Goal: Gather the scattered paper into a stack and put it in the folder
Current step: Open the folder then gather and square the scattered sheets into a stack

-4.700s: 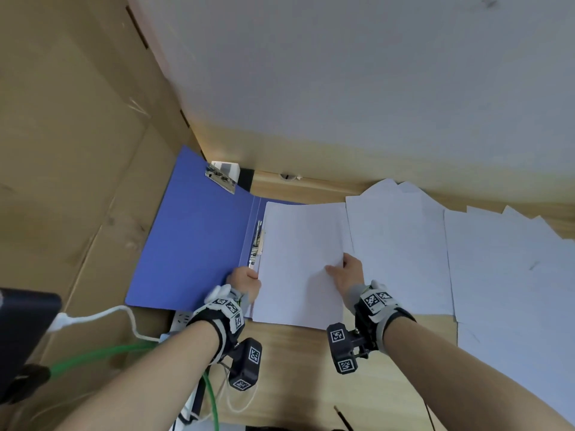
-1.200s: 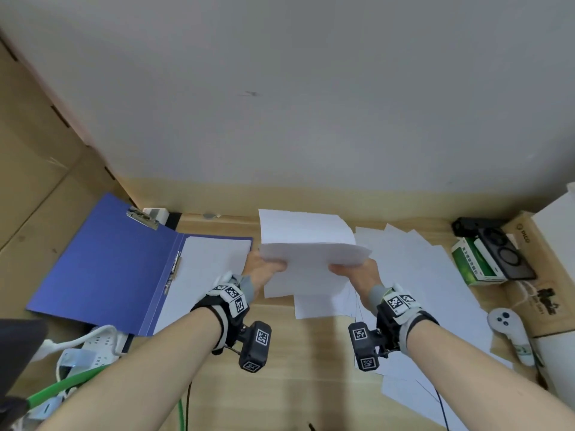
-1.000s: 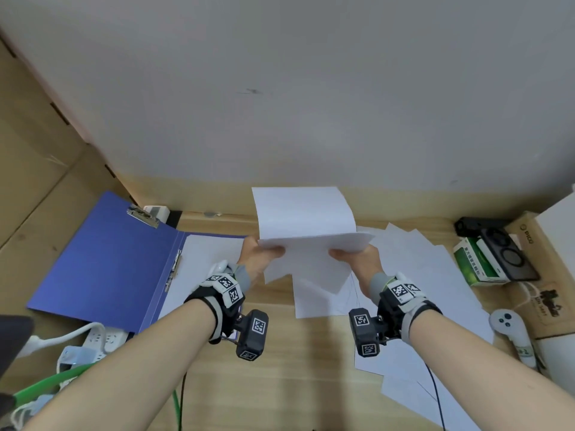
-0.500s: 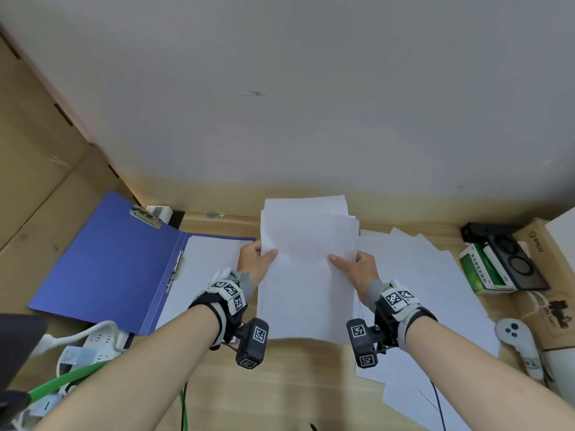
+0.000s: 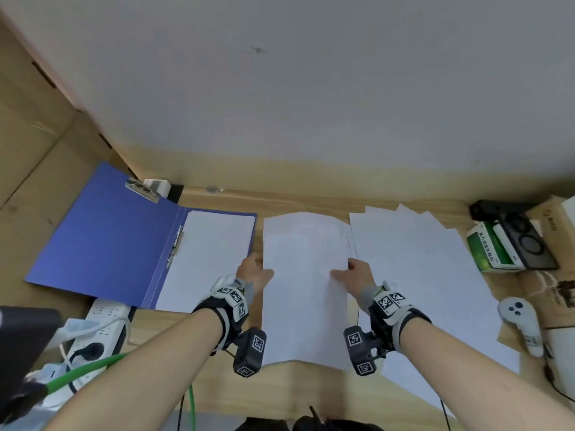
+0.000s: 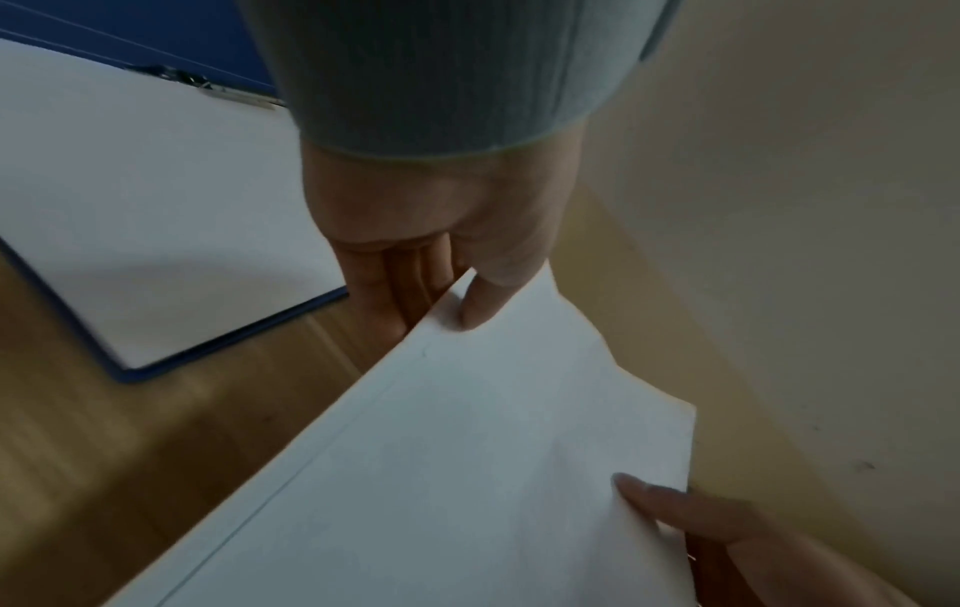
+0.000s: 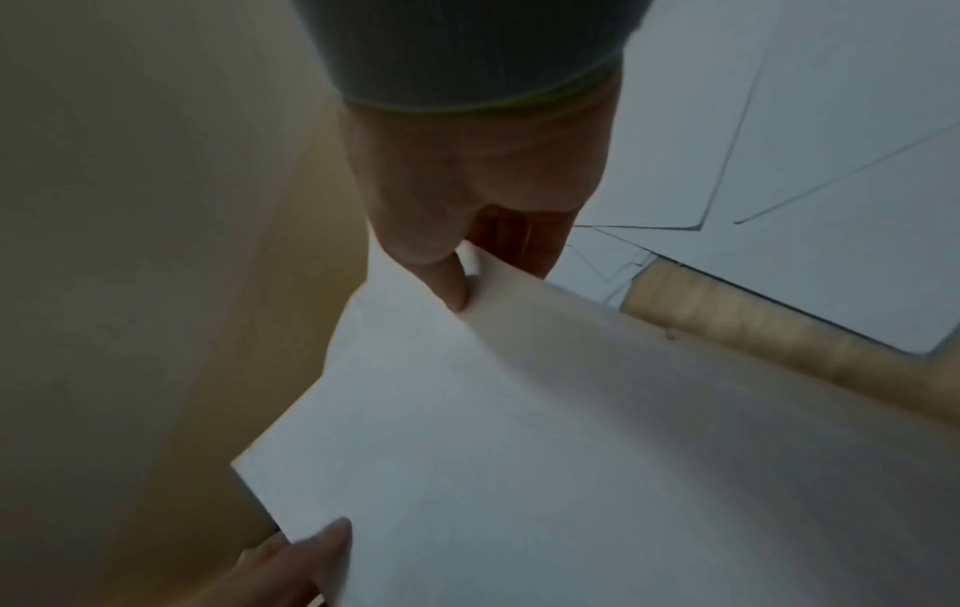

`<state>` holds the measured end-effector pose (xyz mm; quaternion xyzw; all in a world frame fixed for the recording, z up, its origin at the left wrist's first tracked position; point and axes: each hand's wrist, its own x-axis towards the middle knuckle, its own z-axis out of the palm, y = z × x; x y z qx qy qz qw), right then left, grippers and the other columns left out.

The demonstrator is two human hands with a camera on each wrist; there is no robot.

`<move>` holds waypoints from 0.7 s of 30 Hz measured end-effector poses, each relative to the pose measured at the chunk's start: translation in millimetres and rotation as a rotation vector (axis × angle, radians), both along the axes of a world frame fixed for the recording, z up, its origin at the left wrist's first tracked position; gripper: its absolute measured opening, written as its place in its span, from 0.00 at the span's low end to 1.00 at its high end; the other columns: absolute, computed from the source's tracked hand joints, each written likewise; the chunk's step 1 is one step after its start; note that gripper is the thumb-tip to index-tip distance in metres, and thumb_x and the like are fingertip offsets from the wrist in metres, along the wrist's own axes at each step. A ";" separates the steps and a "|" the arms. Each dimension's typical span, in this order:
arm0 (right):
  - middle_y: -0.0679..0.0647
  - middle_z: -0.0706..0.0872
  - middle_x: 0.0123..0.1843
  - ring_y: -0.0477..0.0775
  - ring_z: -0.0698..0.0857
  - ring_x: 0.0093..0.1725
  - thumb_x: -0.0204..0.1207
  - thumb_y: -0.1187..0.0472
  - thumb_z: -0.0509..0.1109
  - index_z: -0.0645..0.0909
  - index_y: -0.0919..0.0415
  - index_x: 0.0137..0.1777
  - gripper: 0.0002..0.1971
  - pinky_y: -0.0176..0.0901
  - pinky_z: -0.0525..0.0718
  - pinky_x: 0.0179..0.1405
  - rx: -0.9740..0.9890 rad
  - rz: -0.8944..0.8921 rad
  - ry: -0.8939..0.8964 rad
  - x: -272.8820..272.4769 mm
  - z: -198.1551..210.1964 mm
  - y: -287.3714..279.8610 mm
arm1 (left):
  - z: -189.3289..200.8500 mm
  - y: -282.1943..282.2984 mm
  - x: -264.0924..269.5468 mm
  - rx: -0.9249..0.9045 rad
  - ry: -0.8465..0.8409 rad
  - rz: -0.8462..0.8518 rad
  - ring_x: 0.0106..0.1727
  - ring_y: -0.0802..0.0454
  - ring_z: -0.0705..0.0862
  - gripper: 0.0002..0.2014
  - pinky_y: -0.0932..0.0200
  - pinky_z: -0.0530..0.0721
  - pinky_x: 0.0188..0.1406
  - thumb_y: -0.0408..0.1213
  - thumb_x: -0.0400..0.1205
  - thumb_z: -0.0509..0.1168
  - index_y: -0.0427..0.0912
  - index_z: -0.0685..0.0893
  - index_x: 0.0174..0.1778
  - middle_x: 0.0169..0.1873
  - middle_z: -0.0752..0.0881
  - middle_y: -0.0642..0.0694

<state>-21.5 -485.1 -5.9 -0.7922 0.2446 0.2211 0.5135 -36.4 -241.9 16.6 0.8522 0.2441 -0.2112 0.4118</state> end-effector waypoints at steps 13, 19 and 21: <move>0.57 0.72 0.31 0.52 0.71 0.33 0.59 0.63 0.71 0.72 0.58 0.31 0.08 0.47 0.66 0.34 -0.175 0.095 0.012 13.4 -5.6 -1.5 | 11.8 15.4 15.8 -0.010 0.189 -0.111 0.27 0.50 0.79 0.07 0.63 0.82 0.26 0.34 0.77 0.70 0.40 0.77 0.38 0.29 0.80 0.45; 0.60 0.76 0.31 0.56 0.76 0.33 0.61 0.63 0.68 0.74 0.60 0.29 0.05 0.49 0.69 0.35 -0.132 0.136 0.127 -11.5 -39.2 -11.9 | -30.3 14.8 -6.3 0.000 0.343 -0.142 0.33 0.46 0.79 0.07 0.56 0.81 0.34 0.32 0.79 0.64 0.39 0.73 0.38 0.30 0.77 0.43; 0.59 0.80 0.32 0.57 0.80 0.34 0.63 0.64 0.69 0.78 0.61 0.29 0.05 0.47 0.74 0.36 -0.141 0.153 0.170 -29.8 -59.0 -14.2 | -51.6 12.6 -21.1 -0.002 0.393 -0.150 0.37 0.43 0.82 0.08 0.50 0.89 0.42 0.34 0.78 0.68 0.44 0.74 0.36 0.34 0.81 0.43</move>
